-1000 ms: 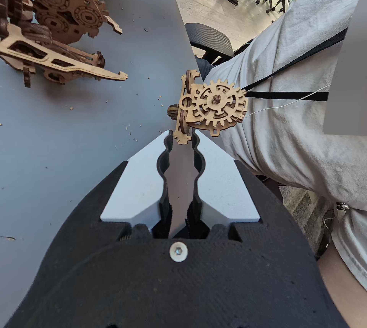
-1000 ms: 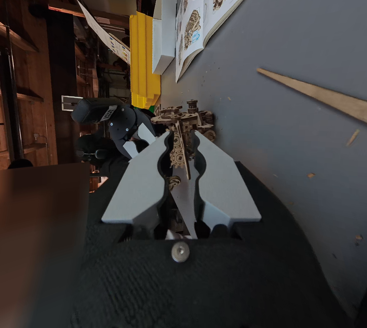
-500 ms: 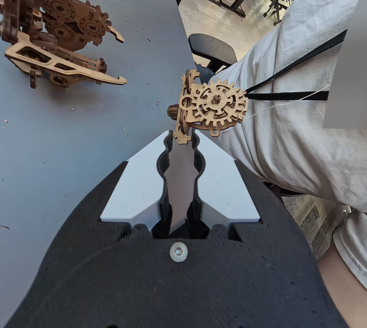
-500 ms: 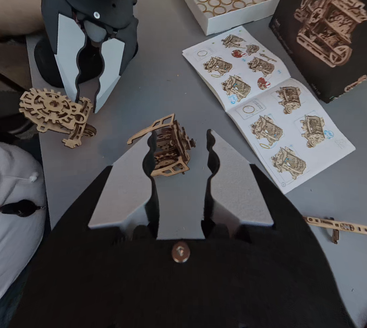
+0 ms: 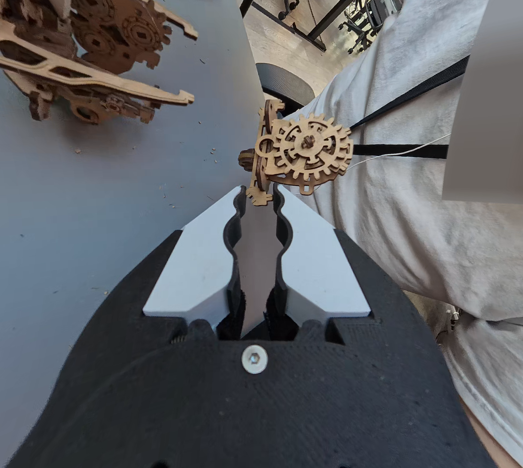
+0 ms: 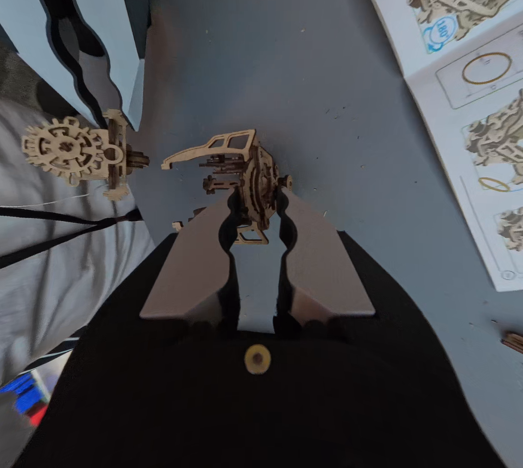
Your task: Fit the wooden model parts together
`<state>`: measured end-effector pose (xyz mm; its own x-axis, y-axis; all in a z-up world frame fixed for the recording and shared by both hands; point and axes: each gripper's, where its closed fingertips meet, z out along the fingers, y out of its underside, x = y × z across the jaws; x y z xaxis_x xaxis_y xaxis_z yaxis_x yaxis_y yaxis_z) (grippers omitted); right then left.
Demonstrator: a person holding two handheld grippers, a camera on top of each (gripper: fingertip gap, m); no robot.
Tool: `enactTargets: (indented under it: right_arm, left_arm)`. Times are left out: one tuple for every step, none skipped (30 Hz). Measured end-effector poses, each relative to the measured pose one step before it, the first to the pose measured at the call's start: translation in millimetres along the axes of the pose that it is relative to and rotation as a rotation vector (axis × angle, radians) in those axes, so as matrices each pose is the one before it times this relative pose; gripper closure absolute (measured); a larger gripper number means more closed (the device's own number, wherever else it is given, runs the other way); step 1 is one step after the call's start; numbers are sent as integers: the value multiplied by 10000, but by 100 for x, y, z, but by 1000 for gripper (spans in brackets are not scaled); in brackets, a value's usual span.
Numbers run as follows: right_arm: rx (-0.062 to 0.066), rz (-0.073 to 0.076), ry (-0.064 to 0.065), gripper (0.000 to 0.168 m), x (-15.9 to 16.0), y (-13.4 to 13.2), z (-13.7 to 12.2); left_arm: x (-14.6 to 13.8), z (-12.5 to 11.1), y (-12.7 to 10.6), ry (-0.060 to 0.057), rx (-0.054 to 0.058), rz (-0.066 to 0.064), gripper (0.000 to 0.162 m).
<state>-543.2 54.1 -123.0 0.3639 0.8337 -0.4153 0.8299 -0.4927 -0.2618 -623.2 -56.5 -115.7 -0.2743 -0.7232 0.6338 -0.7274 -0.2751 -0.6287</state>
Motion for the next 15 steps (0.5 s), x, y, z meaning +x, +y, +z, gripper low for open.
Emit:
enactTargets:
  right_arm:
    - [-55,612,-963,146,-114,-78,206]
    - [-69,521,-1043,145,-230,-157,197]
    - [-9,517,-857,145,-38,-209,216]
    - [-133,449,-800,145,-55,-15,213]
    - [-329,381,-730,145,-92,282,219]
    - [-324,234,-598,145,-40,281,202]
    - [-108,88,-455,145,14,-53,189]
    - [66,-3,-334,145,66,-291,154]
    - [56,55,-243,145,162,-233,125]
    - [-44,32,-134,144,270,-88,94]
    - [2,-134,-207,145,53,-215,7]
    - [29,-195,-106,144,87,-264,-30]
    - [34,-236,-16,144,144,-261,-74]
    - [72,-224,85,143,243,-345,-101]
    - [128,-201,178,139,369,-434,-141]
  left_arm:
    - [183,-9,-24,67,18,-102,145]
    - [301,-28,-45,129,46,-70,145]
    - [343,-6,-141,169,111,-117,145]
    - [352,21,-170,205,122,-203,145]
    - [372,54,-96,223,86,-256,145]
    - [337,67,-45,194,54,-285,145]
    - [284,62,-16,142,37,-263,145]
    - [276,73,-25,115,48,-204,146]
    - [277,80,-76,121,83,-188,146]
    - [307,75,-137,152,113,-184,145]
    - [294,69,-146,159,116,-162,146]
    - [219,52,-153,113,106,-153,146]
    - [104,23,-129,43,68,-137,146]
    - [54,-1,-158,-3,69,-71,146]
    - [54,-11,-180,-12,81,-16,146]
